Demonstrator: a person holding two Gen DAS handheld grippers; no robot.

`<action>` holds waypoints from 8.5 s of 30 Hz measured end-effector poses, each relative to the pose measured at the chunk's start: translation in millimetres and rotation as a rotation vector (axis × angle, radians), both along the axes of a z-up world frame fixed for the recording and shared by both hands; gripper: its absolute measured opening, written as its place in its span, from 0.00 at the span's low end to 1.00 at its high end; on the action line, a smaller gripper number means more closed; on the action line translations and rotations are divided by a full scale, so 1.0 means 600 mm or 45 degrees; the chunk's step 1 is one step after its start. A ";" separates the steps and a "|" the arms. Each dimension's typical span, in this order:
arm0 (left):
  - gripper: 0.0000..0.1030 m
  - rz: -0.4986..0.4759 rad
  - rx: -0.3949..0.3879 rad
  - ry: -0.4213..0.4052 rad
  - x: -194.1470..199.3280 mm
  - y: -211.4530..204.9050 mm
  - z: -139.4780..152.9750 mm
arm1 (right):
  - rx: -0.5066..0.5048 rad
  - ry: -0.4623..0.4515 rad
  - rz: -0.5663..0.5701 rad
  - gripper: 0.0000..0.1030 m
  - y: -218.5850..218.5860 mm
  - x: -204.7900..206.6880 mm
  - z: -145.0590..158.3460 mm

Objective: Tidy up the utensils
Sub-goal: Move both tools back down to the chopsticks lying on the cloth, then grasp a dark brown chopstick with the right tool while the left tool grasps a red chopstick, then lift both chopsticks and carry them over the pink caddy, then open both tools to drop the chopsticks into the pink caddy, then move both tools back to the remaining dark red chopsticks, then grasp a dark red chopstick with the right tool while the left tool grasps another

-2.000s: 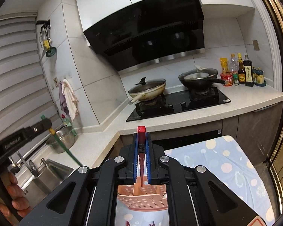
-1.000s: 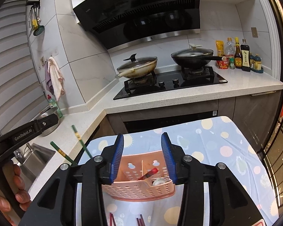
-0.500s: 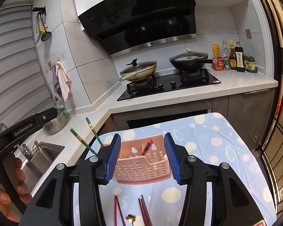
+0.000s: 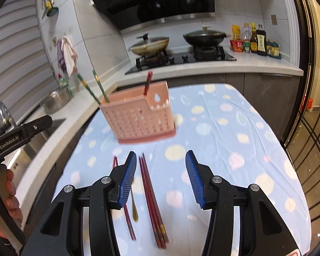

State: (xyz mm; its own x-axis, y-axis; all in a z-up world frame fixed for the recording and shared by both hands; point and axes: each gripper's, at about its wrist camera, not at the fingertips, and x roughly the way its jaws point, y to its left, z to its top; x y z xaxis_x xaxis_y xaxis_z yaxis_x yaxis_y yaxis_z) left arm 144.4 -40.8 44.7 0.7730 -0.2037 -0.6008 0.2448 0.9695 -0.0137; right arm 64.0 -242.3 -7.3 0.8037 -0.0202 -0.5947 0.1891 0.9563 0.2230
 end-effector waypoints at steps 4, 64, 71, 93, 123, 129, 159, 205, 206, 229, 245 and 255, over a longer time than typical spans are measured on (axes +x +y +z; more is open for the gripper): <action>0.75 0.014 0.024 0.131 -0.024 0.009 -0.077 | -0.012 0.093 0.016 0.46 0.009 -0.024 -0.052; 0.07 -0.046 0.025 0.451 -0.084 0.039 -0.290 | 0.032 0.358 0.071 0.07 0.002 -0.054 -0.222; 0.07 -0.047 0.008 0.445 -0.100 0.053 -0.261 | 0.055 0.287 0.057 0.07 -0.010 -0.087 -0.177; 0.07 -0.018 -0.097 0.129 -0.128 0.102 -0.042 | 0.028 -0.096 0.061 0.07 -0.022 -0.122 0.052; 0.07 -0.105 -0.195 -0.250 0.004 0.024 0.179 | 0.059 -0.484 0.040 0.07 -0.067 0.013 0.238; 0.07 -0.133 -0.216 -0.335 0.050 -0.014 0.224 | 0.083 -0.531 0.037 0.07 -0.068 0.078 0.268; 0.07 -0.094 -0.160 -0.233 0.273 -0.081 0.167 | 0.071 -0.355 0.005 0.07 -0.065 0.344 0.188; 0.59 -0.042 -0.115 -0.248 0.188 -0.057 0.169 | -0.019 -0.346 0.016 0.36 -0.023 0.240 0.191; 0.59 -0.043 -0.116 -0.252 0.180 -0.055 0.171 | -0.019 -0.345 0.018 0.36 -0.023 0.232 0.192; 0.68 -0.068 -0.033 -0.030 -0.010 -0.010 0.008 | -0.005 -0.015 0.094 0.44 0.013 0.011 0.020; 0.68 -0.061 0.044 0.349 -0.086 -0.001 -0.205 | -0.014 0.311 0.111 0.44 0.033 -0.065 -0.173; 0.68 -0.068 0.058 0.402 -0.089 -0.005 -0.232 | -0.021 0.368 0.145 0.44 0.047 -0.048 -0.206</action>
